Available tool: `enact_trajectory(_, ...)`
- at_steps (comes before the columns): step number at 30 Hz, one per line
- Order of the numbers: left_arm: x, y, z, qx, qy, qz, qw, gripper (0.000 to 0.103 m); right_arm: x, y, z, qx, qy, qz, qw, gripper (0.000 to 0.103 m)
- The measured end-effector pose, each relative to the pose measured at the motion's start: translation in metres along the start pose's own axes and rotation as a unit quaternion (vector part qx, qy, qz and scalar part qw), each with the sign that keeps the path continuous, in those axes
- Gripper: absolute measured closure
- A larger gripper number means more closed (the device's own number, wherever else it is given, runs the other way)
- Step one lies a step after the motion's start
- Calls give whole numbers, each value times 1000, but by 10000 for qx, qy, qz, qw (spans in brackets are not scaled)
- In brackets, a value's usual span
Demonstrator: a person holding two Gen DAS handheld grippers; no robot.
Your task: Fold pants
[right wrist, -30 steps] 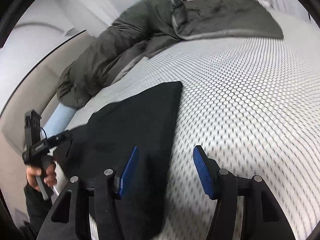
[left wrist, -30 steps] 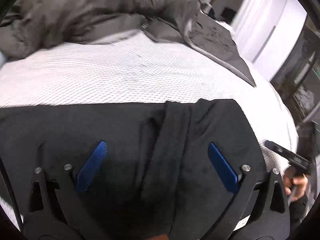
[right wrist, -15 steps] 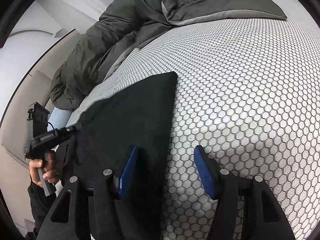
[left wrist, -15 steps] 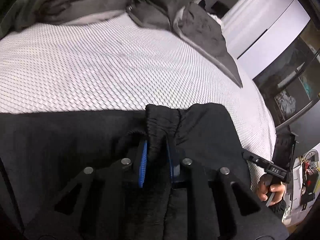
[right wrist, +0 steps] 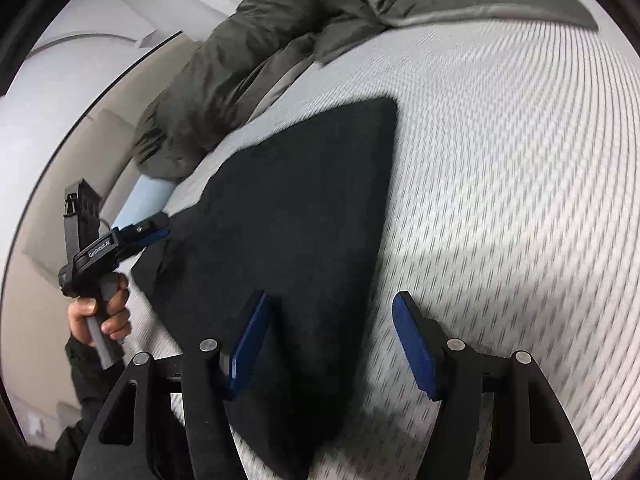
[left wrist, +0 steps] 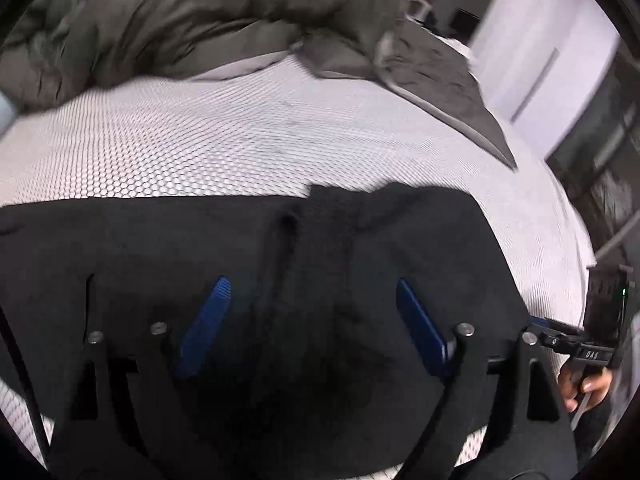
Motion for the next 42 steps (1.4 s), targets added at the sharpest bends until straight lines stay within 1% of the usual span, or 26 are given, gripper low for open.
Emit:
enact_trajectory(1, 11, 3, 11, 4, -111, 40, 9999, 20, -4, 3, 11, 1, -53, -111, 9999, 39)
enact_trajectory(2, 21, 5, 19, -16, -184, 137, 9997, 20, -8, 5, 17, 33, -68, -174, 9998, 44)
enact_trajectory(3, 37, 1, 32, -84, -316, 269, 9991, 20, -14, 10, 23, 124, -59, -282, 9995, 63)
enact_trajectory(4, 51, -3, 48, -165, -506, 363, 9979, 20, -17, 13, 28, 156, -106, -328, 9993, 73)
enact_trajectory(5, 63, -9, 62, -228, -694, 390, 9966, 20, -16, 11, 32, 133, -230, -385, 9989, 80)
enact_trajectory(6, 71, -10, 70, -264, -799, 400, 9957, 20, -16, 10, 40, 109, -389, -466, 9981, 85)
enact_trajectory(8, 84, -22, 88, -389, -1078, 247, 9931, 20, -18, 17, 47, 220, -534, -584, 9966, 88)
enact_trajectory(9, 88, -24, 90, -360, -1158, 167, 9925, 20, -20, 22, 52, 250, -570, -626, 9961, 88)
enact_trajectory(11, 94, -25, 91, -282, -1251, 71, 9917, 20, -24, 30, 64, 235, -404, -463, 9978, 88)
enact_trajectory(13, 99, -23, 92, -279, -1201, 193, 9922, 20, -31, 32, 77, 44, -117, -328, 9994, 88)
enact_trajectory(14, 103, -20, 94, -270, -1173, 294, 9923, 20, -33, 33, 78, 24, -34, -278, 9996, 81)
enact_trajectory(15, 107, -18, 97, -260, -1178, 351, 9921, 20, -36, 38, 74, 79, 57, -269, 9996, 65)
enact_trajectory(16, 116, -16, 102, -231, -1244, 418, 9911, 20, -37, 43, 68, 192, 77, -251, 9995, 52)
enact_trajectory(17, 121, -14, 107, -200, -1332, 441, 9899, 20, -34, 52, 60, 442, 35, -171, 9989, 27)
enact_trajectory(18, 130, -11, 112, -144, -1473, 463, 9879, 20, -30, 59, 53, 654, -35, -112, 9978, 21)
enact_trajectory(20, 153, -8, 129, -72, -1938, 508, 9797, 19, -25, 59, 39, 862, -156, -91, 9961, 21)
enact_trajectory(22, 171, -18, 146, -84, -2400, 301, 9703, 19, -21, 42, 26, 732, -249, -56, 9970, 21)
enact_trajectory(23, 173, -27, 155, -175, -2554, 101, 9666, 19, -20, 31, 21, 607, -214, 3, 9979, 24)
enact_trajectory(25, 172, -36, 168, -243, -2654, -159, 9637, 18, -17, 13, 14, 345, -76, 108, 9993, 36)
enact_trajectory(26, 171, -38, 171, -258, -2684, -208, 9627, 18, -15, 4, 11, 217, -14, 147, 9997, 46)
enact_trajectory(27, 170, -38, 172, -282, -2659, -177, 9634, 18, -11, -8, 6, 76, 33, 244, 9997, 51)
enact_trajectory(31, 162, -41, 181, -471, -2539, -43, 9661, 18, 2, -36, -21, -76, 101, 337, 9994, 56)
enact_trajectory(33, 157, -42, 183, -465, -2596, -16, 9646, 18, 14, -48, -42, -79, 61, 397, 9992, 67)
enact_trajectory(36, 155, -39, 188, -478, -2646, 47, 9632, 18, 38, -66, -76, -108, -54, 524, 9986, 74)
enact_trajectory(40, 152, -38, 189, -551, -2641, 169, 9628, 18, 53, -94, -121, -304, 500, 1115, 9920, 78)
enact_trajectory(42, 151, -38, 189, -557, -2648, 199, 9625, 18, 61, -107, -144, -411, 939, 1656, 9808, 77)
Point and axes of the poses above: each gripper's, at about its wrist camera, not at the fingertips, and y roughly against the way its jaws point, x to its right, z to its underside, the point moved 10 cm from there along -y, roughly the way its jaws point, and after that the axes turned 12 degrees about y, right-handed, at the moved point
